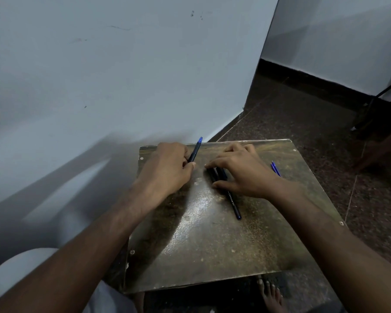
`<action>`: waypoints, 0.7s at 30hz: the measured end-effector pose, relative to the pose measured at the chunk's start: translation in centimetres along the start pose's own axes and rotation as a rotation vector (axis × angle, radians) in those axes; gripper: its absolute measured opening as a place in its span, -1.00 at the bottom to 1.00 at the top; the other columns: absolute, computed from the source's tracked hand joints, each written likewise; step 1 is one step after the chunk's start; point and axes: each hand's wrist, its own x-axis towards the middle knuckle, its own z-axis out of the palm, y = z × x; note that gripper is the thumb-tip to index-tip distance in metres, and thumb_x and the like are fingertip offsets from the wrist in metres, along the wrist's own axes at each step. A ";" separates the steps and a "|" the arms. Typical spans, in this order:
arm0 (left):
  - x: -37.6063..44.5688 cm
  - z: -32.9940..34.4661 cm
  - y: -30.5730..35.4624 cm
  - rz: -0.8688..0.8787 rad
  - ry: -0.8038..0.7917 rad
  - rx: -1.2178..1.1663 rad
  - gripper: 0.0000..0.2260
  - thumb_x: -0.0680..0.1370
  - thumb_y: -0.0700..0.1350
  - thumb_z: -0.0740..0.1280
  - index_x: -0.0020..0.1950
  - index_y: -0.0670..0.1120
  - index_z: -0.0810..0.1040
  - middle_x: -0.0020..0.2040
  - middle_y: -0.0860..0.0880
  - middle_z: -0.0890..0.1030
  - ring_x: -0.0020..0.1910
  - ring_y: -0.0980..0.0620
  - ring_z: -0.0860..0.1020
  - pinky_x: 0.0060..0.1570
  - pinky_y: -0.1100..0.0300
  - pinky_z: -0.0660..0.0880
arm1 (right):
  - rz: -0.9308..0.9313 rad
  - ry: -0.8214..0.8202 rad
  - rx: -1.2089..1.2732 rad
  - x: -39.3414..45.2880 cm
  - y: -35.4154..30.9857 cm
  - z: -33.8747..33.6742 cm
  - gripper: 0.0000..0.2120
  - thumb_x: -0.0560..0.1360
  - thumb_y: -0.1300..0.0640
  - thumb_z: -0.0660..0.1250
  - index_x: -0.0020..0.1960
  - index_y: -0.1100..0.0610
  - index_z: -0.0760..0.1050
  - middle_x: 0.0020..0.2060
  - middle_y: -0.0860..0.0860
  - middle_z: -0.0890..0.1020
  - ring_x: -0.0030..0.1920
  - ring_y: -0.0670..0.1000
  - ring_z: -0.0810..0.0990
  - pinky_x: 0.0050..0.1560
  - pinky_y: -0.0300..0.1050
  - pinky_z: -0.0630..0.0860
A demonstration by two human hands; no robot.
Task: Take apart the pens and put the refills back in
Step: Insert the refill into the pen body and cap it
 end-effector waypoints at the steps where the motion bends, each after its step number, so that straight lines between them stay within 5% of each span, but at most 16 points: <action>1: 0.0 0.0 0.0 0.006 -0.005 0.000 -0.91 0.59 -0.02 0.52 -0.02 -0.02 0.74 -0.21 0.04 0.73 -0.22 0.04 0.70 -0.09 0.06 0.70 | -0.005 0.003 0.027 0.1 -0.2 -0.1 -0.48 0.54 -0.28 0.47 0.46 -0.22 0.55 0.32 -0.25 0.66 0.43 0.06 0.43 0.30 0.14 0.32; 4: 0.0 0.0 0.0 0.009 -0.014 -0.010 -0.91 0.60 0.00 0.51 0.01 0.00 0.75 -0.20 0.06 0.72 -0.23 0.09 0.69 -0.11 0.14 0.67 | 0.004 0.119 0.200 0.1 -0.5 -0.6 -0.49 0.50 -0.14 0.59 0.42 -0.13 0.62 0.27 -0.14 0.72 0.28 0.00 0.62 0.29 0.12 0.55; 8: -0.2 -0.2 0.5 0.025 -0.029 -0.038 -0.95 0.61 0.02 0.51 0.01 0.07 0.73 -0.22 0.15 0.70 -0.27 0.23 0.64 -0.24 0.23 0.56 | 0.255 0.341 0.687 -0.1 0.0 -1.1 -0.53 0.36 0.03 0.73 0.23 -0.03 0.70 0.15 -0.10 0.70 -0.06 -0.13 0.75 -0.06 -0.07 0.77; 12: -0.8 0.1 1.4 0.093 -0.102 -0.060 -0.93 0.64 0.01 0.49 0.09 0.08 0.73 -0.15 0.15 0.72 -0.24 0.27 0.63 -0.23 0.30 0.50 | 0.387 0.442 1.066 -0.6 0.7 -1.3 -0.52 0.32 0.17 0.76 0.18 0.05 0.69 0.11 0.04 0.78 -0.01 0.05 0.82 0.09 0.03 0.78; 14: -1.0 0.3 1.9 0.103 -0.124 -0.054 -0.90 0.64 0.01 0.49 0.13 0.07 0.73 -0.10 0.13 0.74 -0.21 0.25 0.63 -0.17 0.29 0.54 | 0.406 0.545 1.112 -0.8 0.9 -1.4 -0.55 0.33 0.15 0.76 0.16 0.09 0.70 0.03 0.15 0.79 -0.03 0.09 0.81 0.10 0.04 0.77; 18: -1.4 0.5 2.4 0.121 -0.147 -0.038 -0.88 0.65 0.01 0.48 0.16 0.06 0.74 -0.03 0.09 0.77 -0.14 0.16 0.68 -0.02 0.12 0.68 | 0.407 0.623 1.083 -1.2 1.1 -1.7 -0.59 0.31 0.10 0.77 0.10 0.09 0.73 -0.13 0.12 0.79 -0.18 -0.14 0.78 -0.07 -0.22 0.72; 21: -1.4 0.4 2.7 0.119 -0.153 -0.024 -0.86 0.65 0.01 0.47 0.19 0.06 0.74 -0.01 0.09 0.78 -0.11 0.14 0.70 0.01 0.09 0.70 | 0.427 0.614 1.069 -1.3 1.2 -1.8 -0.58 0.29 0.11 0.77 0.10 0.10 0.74 -0.07 0.10 0.80 -0.11 -0.09 0.82 -0.01 -0.14 0.75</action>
